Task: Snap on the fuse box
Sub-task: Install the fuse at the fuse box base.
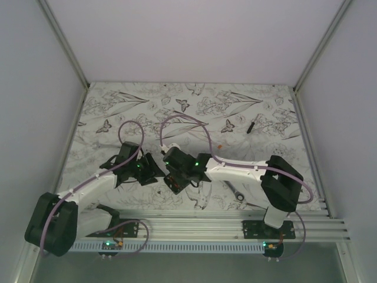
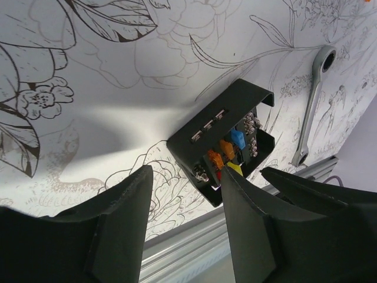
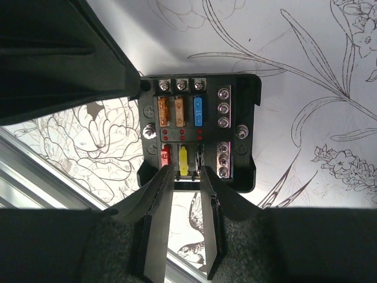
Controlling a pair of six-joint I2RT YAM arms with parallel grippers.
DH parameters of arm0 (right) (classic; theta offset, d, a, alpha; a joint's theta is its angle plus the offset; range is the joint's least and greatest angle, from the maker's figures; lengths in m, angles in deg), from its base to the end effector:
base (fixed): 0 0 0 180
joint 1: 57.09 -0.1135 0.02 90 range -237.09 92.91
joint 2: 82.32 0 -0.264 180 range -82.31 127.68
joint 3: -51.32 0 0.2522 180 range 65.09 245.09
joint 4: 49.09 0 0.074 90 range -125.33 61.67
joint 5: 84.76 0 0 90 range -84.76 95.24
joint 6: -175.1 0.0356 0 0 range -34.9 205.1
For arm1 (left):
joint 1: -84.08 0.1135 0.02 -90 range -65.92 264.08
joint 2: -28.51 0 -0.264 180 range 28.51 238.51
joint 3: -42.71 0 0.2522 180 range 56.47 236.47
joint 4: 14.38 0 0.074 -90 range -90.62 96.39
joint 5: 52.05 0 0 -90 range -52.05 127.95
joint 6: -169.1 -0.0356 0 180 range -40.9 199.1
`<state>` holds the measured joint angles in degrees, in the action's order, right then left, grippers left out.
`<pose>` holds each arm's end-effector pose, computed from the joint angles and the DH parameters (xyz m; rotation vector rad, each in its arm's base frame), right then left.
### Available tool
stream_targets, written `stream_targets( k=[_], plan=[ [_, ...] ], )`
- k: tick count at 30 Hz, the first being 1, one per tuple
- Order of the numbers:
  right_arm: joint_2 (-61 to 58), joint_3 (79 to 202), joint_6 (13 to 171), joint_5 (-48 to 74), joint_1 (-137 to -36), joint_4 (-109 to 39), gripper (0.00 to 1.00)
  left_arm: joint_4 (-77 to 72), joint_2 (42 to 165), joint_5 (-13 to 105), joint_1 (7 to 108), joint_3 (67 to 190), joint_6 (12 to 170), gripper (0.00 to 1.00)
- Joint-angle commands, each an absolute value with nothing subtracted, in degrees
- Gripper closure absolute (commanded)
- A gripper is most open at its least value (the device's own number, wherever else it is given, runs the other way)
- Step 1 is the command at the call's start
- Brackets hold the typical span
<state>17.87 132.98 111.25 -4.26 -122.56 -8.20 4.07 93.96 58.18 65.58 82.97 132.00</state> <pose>0.1554 0.3263 0.1992 -0.8287 2.4971 0.3633 0.2012 -0.0803 0.1722 -0.5574 2.4469 -0.9878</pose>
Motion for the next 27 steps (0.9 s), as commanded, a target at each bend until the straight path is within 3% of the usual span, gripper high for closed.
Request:
stream_targets(
  k=[1, 7, 27],
  plan=[
    [15.9, 131.8, 111.6, -3.6, -122.0, -10.8, 0.69, 2.9, 94.9, 59.3, 64.2, 83.2, 132.5, 0.48],
    [16.6, 130.3, 112.1, -1.5, -121.2, -12.6, 0.76, 2.4, 96.7, 59.2, 63.0, 83.6, 132.8, 0.5],
    [19.6, 130.2, 112.3, 1.9, -120.7, -12.6, 0.85, 1.4, 99.6, 59.2, 61.1, 84.5, 133.2, 0.68]
  ],
)
